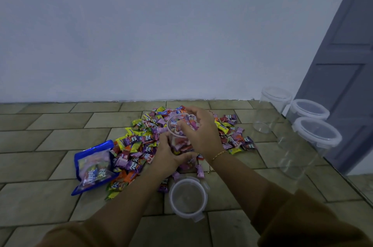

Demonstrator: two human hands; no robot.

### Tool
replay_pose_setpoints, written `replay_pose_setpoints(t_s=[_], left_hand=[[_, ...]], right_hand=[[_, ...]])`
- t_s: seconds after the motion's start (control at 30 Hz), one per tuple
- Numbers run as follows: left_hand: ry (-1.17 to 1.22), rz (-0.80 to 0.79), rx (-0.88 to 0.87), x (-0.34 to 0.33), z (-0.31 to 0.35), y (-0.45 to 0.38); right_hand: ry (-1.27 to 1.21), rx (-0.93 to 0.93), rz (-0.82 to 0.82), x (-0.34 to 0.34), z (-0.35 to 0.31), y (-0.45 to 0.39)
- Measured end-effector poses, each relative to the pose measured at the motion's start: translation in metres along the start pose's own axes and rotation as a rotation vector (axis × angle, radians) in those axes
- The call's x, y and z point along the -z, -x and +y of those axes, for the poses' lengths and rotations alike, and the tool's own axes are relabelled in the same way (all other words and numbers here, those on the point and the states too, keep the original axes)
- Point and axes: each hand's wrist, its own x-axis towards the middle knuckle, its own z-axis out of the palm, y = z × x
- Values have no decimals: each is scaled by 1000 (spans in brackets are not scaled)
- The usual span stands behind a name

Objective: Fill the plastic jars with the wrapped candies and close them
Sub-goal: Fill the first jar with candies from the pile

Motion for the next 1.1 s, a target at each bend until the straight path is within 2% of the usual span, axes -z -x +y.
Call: replay_pose_setpoints(t_s=[0.13,0.2,0.3,0.43,0.6,0.93,1.1], left_hand=[[-11,2,10,0,2,0],[-10,2,20,-1,2,0],[-6,5,28,-1,3,1],[-8,5,19,-2,3,1],[-8,6,17,-2,1,0],[-2,10,2,-4,0,-1],[-6,5,-5,-3,-2,-1]], right_hand=[[18,47,251,11,18,12],[101,41,297,18,41,25],[272,-30,173,28,77,49],[561,-155,-199,33,100,65],[662,-243,-426,27,104,64],[683,-211,-447,11,112,43],[702,-112,-277,8,112,49]])
